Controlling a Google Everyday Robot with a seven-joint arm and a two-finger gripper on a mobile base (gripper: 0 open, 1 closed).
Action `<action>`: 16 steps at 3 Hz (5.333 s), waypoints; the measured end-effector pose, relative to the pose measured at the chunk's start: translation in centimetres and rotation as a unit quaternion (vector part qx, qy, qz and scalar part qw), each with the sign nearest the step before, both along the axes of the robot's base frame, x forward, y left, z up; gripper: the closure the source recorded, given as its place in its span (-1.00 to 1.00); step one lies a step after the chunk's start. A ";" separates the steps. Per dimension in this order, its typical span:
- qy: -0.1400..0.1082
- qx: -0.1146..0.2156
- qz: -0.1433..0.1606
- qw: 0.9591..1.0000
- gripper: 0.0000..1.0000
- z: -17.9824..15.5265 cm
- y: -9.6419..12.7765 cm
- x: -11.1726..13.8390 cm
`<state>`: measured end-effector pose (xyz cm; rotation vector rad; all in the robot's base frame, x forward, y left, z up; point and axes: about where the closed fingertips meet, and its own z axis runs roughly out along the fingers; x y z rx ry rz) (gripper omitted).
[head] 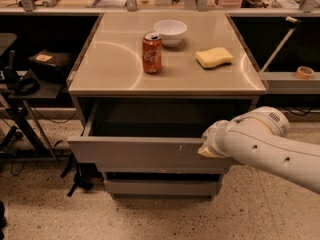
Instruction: Open top drawer
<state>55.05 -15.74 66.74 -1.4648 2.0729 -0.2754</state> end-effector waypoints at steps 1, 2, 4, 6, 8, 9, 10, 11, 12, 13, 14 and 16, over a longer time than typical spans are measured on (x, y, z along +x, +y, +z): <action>0.002 -0.001 -0.001 1.000 1.00 -0.1 -0.2 -1.1; 0.002 -0.001 -0.001 1.000 1.00 0.0 -0.1 -1.2; 0.003 -0.001 -0.005 1.000 1.00 0.1 -0.4 -2.4; 0.002 -0.006 -0.011 1.000 1.00 0.2 -1.1 -4.8; 0.002 -0.008 -0.013 1.000 1.00 0.3 -1.3 -6.0; 0.002 -0.008 -0.014 1.000 1.00 0.3 -1.3 -6.1; 0.003 -0.010 -0.016 1.000 1.00 0.3 -1.6 -7.2; 0.004 -0.013 -0.018 1.000 1.00 0.2 -1.9 -8.5; 0.004 -0.013 -0.018 1.000 1.00 0.3 -1.8 -8.5; 0.006 -0.015 -0.020 1.000 1.00 0.2 -2.1 -9.7; 0.006 -0.015 -0.020 1.000 1.00 0.3 -2.0 -9.7; 0.007 -0.017 -0.022 1.000 1.00 0.3 -2.2 -10.8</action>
Offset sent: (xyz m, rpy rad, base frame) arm -0.6291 -0.1806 -0.0138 -0.1071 0.1524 -0.1510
